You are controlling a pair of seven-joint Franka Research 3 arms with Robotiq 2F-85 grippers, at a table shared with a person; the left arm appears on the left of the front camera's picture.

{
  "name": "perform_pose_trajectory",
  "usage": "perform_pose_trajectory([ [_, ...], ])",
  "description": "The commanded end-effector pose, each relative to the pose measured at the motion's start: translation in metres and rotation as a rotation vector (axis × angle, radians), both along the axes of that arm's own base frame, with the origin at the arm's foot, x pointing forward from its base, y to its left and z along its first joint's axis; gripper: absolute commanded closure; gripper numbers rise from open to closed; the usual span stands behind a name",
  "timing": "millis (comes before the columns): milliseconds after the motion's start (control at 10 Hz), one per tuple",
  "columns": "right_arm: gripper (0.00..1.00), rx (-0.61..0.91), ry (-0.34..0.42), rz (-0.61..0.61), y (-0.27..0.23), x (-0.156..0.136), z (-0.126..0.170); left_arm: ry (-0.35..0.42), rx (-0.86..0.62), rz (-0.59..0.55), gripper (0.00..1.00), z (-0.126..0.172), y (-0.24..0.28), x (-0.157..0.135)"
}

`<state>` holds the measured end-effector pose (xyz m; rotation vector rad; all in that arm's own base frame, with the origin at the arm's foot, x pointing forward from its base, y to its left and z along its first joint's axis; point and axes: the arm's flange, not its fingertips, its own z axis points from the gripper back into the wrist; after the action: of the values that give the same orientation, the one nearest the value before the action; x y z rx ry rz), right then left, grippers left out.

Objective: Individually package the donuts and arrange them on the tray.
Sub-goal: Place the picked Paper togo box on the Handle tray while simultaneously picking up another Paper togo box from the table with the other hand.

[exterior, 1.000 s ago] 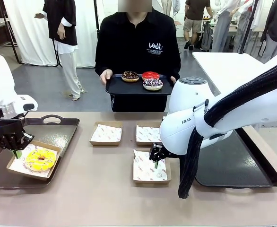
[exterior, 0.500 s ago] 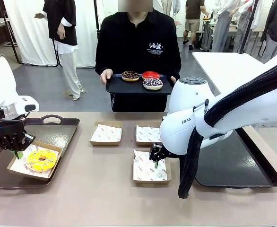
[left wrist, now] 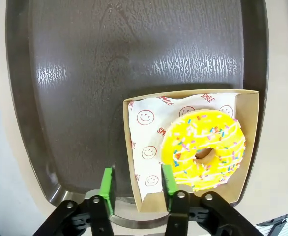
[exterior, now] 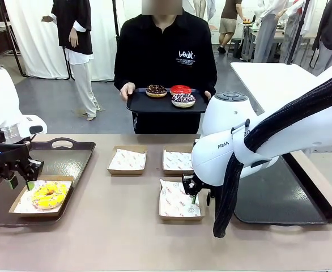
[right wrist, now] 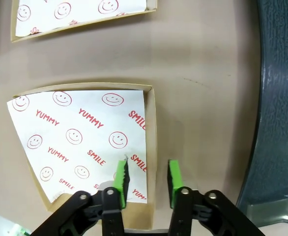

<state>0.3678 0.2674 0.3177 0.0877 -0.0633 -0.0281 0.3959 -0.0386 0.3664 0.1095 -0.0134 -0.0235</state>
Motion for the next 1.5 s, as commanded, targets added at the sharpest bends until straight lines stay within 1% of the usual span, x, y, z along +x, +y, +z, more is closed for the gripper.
perform_pose_trajectory([
  [0,0.97,0.021,-0.01,-0.02,0.004,0.002,-0.007,-0.009,-0.047,-0.013,0.0,0.002,0.002,-0.005],
  [100,1.0,0.031,-0.009,-0.02,0.004,0.002,-0.006,-0.014,-0.061,-0.015,0.0,0.005,0.004,-0.007],
  [200,1.0,0.032,-0.016,-0.032,0.004,0.002,-0.006,-0.022,-0.075,-0.018,0.0,0.009,0.006,-0.009],
  [400,1.0,0.034,-0.058,-0.106,0.002,0.003,-0.003,-0.03,-0.092,-0.008,0.0,0.013,0.009,-0.011],
  [500,1.0,0.033,-0.066,-0.116,0.002,0.003,-0.001,-0.029,-0.107,0.003,0.03,0.015,0.011,-0.011],
  [600,1.0,0.03,-0.064,-0.12,0.002,0.003,0.001,-0.027,-0.136,0.012,0.0,0.018,0.014,-0.011],
  [700,1.0,0.026,-0.048,-0.117,0.003,0.001,0.008,-0.023,-0.265,-0.002,0.0,0.029,0.022,-0.014],
  [800,1.0,0.027,-0.05,-0.111,0.005,-0.003,0.024,0.002,-0.458,0.037,0.0,0.046,0.039,-0.019],
  [900,1.0,0.04,-0.083,-0.107,0.006,-0.008,0.046,0.015,-0.603,0.112,0.0,0.06,0.06,-0.026],
  [1000,1.0,0.041,-0.114,-0.098,0.006,-0.01,0.071,-0.017,-0.699,0.152,0.0,0.073,0.08,-0.035],
  [1100,1.0,0.027,-0.13,-0.099,0.005,-0.008,0.097,-0.049,-0.809,0.195,0.0,0.084,0.103,-0.047],
  [1200,1.0,0.02,-0.162,-0.118,0.003,0.001,0.126,-0.077,-0.962,0.243,0.0,0.093,0.135,-0.056],
  [1300,1.0,0.003,-0.183,-0.128,0.002,0.014,0.149,-0.065,-1.086,0.281,0.0,0.094,0.162,-0.063],
  [1400,1.0,-0.012,-0.162,-0.117,-0.001,0.032,0.167,-0.056,-1.157,0.306,0.0,0.09,0.184,-0.071],
])
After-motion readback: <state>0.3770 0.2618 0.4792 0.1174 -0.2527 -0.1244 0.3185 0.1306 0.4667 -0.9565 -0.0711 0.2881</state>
